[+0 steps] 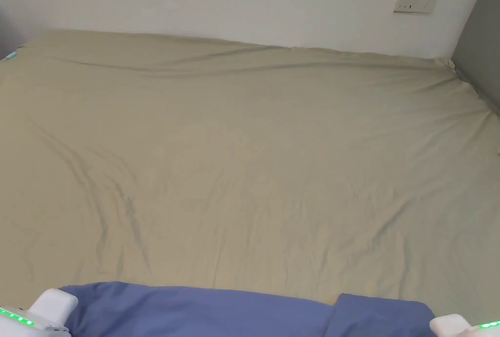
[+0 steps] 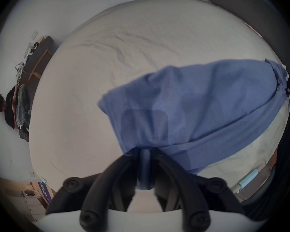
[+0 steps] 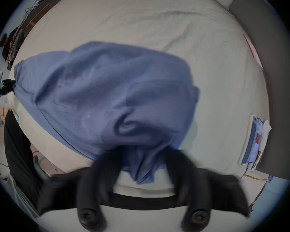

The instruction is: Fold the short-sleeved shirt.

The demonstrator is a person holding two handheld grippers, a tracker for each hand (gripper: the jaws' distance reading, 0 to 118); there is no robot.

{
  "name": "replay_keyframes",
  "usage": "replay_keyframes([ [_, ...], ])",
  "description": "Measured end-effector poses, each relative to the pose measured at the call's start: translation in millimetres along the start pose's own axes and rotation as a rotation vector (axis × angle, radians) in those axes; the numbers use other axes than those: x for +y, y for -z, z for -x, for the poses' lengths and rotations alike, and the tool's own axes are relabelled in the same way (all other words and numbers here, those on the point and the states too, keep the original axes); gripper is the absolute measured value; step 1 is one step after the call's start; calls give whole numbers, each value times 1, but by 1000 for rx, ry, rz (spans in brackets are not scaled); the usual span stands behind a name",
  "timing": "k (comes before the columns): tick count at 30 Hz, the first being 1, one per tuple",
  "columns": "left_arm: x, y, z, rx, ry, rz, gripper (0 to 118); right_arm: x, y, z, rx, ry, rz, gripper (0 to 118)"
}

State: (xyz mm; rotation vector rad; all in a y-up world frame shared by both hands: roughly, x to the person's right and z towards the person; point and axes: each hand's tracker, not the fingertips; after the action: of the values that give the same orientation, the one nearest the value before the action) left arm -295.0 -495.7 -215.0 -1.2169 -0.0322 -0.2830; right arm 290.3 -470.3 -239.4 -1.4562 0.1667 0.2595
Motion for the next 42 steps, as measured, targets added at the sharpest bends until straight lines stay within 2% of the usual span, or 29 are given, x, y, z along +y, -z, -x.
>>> replay_keyframes([
  [1, 2, -8, 2, 14, -12, -26, 33, 3, -9, -2, -28, 17, -29, 94],
  [2, 7, -20, 5, 19, -26, -80, 56, 7, -25, -3, -74, 30, -78, 105],
  [3, 15, -33, 7, 27, -38, -119, 96, 12, -45, -3, -111, 36, -161, 106],
  [4, 23, -48, 7, 51, -46, -164, 117, 17, -64, -2, -118, 30, -229, 106],
  [7, 51, -117, 11, 68, -88, -405, 111, 22, -131, 9, -153, 23, -481, 106],
  [11, 71, -207, 1, 69, -204, -726, 111, 17, -213, 50, -206, -18, -869, 106],
  [13, 71, -245, -8, 69, -278, -885, 108, 10, -240, 76, -227, 7, -1051, 106],
  [14, 68, -262, -17, 92, -317, -982, 104, 6, -250, 92, -265, 30, -1121, 105],
  [16, 64, -276, -31, 157, -325, -1068, 85, -2, -262, 119, -281, 24, -1222, 99],
  [19, 61, -286, -50, 196, -308, -1147, 74, -5, -266, 150, -273, 3, -1296, 89],
  [20, 60, -286, -55, 201, -299, -1163, 60, -6, -265, 159, -268, -12, -1300, 72],
  [21, 59, -286, -60, 202, -288, -1175, 40, -4, -261, 160, -265, -18, -1307, 39],
  [22, 59, -285, -63, 209, -280, -1180, 25, -3, -259, 163, -272, -15, -1310, 13],
  [23, 56, -288, -77, 214, -261, -1177, 10, -4, -256, 165, -252, -16, -1314, 5],
  [24, 54, -288, -84, 233, -246, -1192, 0, -1, -255, 167, -238, -18, -1298, 4],
  [26, 56, -290, -93, 280, -209, -1195, 0, 2, -252, 172, -225, -19, -1281, 2],
  [29, 59, -292, -96, 224, -191, -1180, 0, -1, -251, 177, -250, -9, -1302, 2],
  [32, 59, -290, -95, 209, -182, -1157, 0, 0, -249, 174, -284, -33, -1300, 2],
  [33, 60, -287, -95, 207, -174, -1148, 0, -5, -254, 186, -298, -40, -1297, 2],
  [37, 62, -265, -89, 180, -164, -1068, 0, -6, -247, 185, -313, -42, -1276, 2],
  [40, 59, -232, -80, 104, -142, -949, 0, -5, -237, 182, -309, -40, -1242, 2],
  [42, 49, -199, -73, 40, -114, -848, 18, -5, -228, 179, -315, -42, -1212, 2],
])
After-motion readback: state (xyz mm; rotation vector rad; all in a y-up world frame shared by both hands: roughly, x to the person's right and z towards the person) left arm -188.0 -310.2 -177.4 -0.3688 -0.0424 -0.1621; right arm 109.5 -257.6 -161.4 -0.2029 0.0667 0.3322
